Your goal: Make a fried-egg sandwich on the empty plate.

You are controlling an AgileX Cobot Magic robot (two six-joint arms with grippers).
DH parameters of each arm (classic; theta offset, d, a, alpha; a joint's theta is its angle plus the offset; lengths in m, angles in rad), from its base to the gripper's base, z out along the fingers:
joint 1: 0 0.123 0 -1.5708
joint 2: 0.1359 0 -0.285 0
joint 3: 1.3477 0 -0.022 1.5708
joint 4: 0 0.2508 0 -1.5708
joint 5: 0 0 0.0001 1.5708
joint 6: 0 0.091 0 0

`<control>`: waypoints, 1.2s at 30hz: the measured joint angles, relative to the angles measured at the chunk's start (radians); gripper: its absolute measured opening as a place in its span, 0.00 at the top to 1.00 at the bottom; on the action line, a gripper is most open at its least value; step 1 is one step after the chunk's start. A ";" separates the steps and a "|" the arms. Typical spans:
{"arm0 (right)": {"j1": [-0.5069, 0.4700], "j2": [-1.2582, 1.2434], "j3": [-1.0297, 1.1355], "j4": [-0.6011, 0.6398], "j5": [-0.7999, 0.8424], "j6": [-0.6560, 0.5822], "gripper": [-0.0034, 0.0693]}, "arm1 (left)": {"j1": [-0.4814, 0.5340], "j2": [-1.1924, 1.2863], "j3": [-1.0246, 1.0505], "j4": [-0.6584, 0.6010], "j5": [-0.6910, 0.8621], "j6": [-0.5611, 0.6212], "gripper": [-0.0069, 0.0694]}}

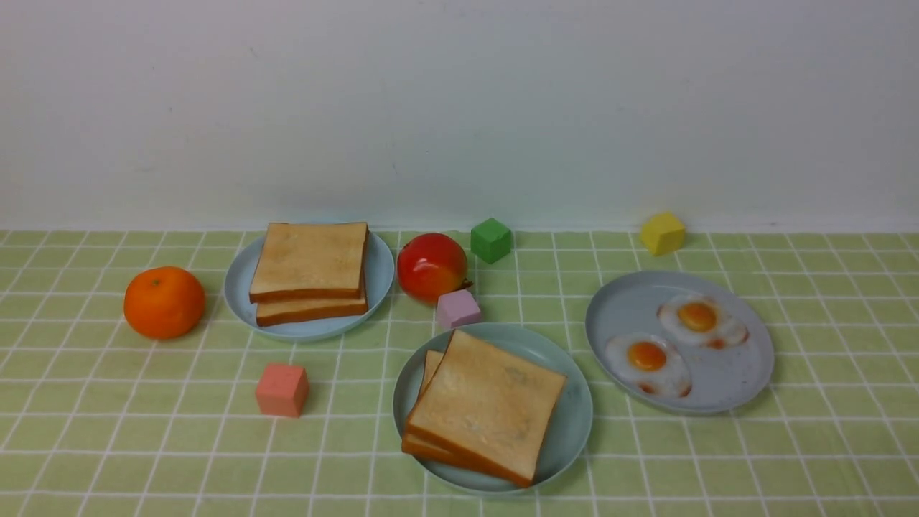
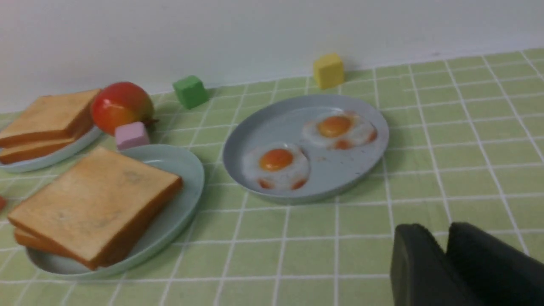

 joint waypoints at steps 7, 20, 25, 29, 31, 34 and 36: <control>-0.074 -0.014 0.061 0.032 0.007 -0.122 0.76 | 0.000 0.000 0.000 0.001 0.000 0.000 0.88; -0.121 -0.014 0.060 0.071 0.014 -0.196 0.73 | 0.000 0.000 0.000 0.001 0.000 0.001 0.86; -0.121 -0.014 0.060 0.071 0.014 -0.198 0.72 | 0.000 0.000 0.000 0.001 0.000 0.001 0.86; -0.121 -0.014 0.060 0.071 0.014 -0.198 0.71 | 0.000 0.000 0.000 0.001 0.000 0.001 0.86; -0.121 -0.014 0.060 0.071 0.015 -0.198 0.71 | 0.000 0.000 0.000 0.001 0.000 0.001 0.86; -0.121 -0.014 0.060 0.071 0.015 -0.198 0.71 | 0.000 0.000 0.000 0.001 0.000 0.001 0.86; -0.121 -0.014 0.060 0.071 0.015 -0.198 0.70 | 0.000 0.000 0.000 0.001 0.000 0.001 0.86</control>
